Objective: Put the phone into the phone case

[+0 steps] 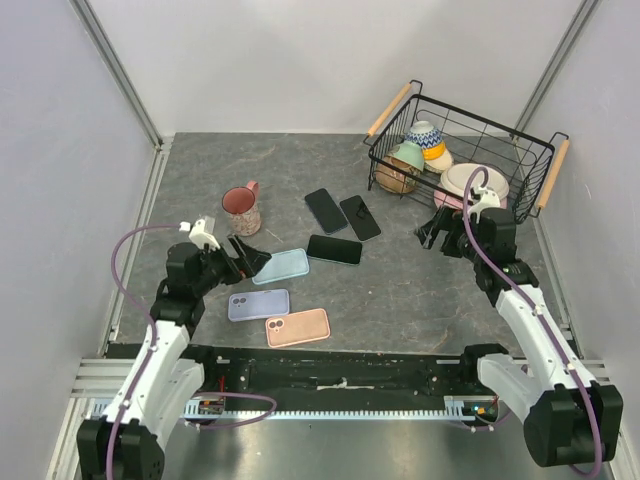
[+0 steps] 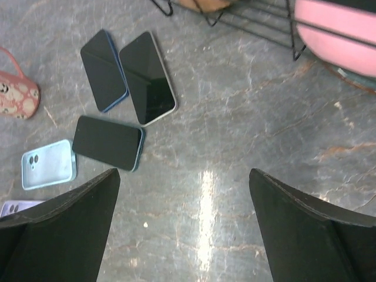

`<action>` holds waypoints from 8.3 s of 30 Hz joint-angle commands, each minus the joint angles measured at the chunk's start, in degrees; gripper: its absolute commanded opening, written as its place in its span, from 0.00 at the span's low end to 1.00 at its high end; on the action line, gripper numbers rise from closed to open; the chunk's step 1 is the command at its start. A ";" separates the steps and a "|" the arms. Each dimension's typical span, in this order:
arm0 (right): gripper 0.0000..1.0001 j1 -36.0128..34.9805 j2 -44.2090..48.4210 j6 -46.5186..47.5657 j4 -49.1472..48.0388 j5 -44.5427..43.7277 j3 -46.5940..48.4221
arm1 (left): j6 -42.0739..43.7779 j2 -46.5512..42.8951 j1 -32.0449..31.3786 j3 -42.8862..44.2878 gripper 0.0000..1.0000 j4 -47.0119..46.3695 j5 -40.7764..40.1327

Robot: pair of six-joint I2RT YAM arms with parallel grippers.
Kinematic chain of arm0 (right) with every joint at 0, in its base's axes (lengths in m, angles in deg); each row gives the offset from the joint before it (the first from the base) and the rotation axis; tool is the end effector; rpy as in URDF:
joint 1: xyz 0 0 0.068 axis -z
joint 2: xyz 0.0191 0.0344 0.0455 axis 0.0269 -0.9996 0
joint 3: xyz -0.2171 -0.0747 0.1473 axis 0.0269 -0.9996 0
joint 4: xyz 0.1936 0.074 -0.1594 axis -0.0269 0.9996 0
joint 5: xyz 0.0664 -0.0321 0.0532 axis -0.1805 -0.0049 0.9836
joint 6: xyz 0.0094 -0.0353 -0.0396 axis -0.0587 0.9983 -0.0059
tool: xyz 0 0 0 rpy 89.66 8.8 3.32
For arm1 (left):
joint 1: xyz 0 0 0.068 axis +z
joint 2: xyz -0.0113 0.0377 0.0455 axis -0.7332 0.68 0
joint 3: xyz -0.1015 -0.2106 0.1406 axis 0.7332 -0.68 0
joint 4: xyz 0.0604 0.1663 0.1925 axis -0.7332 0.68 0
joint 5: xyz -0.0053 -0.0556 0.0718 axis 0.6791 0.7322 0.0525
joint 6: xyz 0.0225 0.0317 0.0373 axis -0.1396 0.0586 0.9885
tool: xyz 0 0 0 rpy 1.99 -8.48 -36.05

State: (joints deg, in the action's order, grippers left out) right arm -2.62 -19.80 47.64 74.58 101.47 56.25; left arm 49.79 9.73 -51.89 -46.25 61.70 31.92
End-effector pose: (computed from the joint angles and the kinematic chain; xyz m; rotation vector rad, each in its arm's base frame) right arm 0.2108 0.0235 0.2637 0.1984 2.0739 0.5325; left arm 0.1694 -0.0284 0.2180 -0.2328 2.0481 -0.8304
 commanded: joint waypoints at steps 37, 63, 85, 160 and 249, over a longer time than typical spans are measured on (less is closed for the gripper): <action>0.58 -57.27 -39.53 -11.12 3.10 -16.21 16.57 | -9.92 -15.37 0.07 5.69 1.00 11.15 -0.02; 0.03 -58.68 -47.10 -10.59 9.08 -20.52 21.94 | -10.01 -14.66 0.07 2.61 1.00 9.83 0.86; 0.00 -46.72 -28.11 -7.52 16.20 -29.32 11.04 | -9.04 -12.20 0.07 0.94 0.98 8.96 1.56; 0.98 -31.17 -30.31 -10.06 -6.12 -3.83 8.05 | 5.72 29.18 -22.25 26.33 0.97 15.91 -17.70; 0.98 -19.92 -13.01 -15.78 -12.20 8.65 -0.56 | 1.07 38.11 -19.53 26.88 0.02 -1.77 13.09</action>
State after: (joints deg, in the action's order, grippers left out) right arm -22.60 -38.55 31.12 58.28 111.26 55.87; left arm 49.24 58.73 -71.29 -16.26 57.70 47.35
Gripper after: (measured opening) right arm 0.959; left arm 0.125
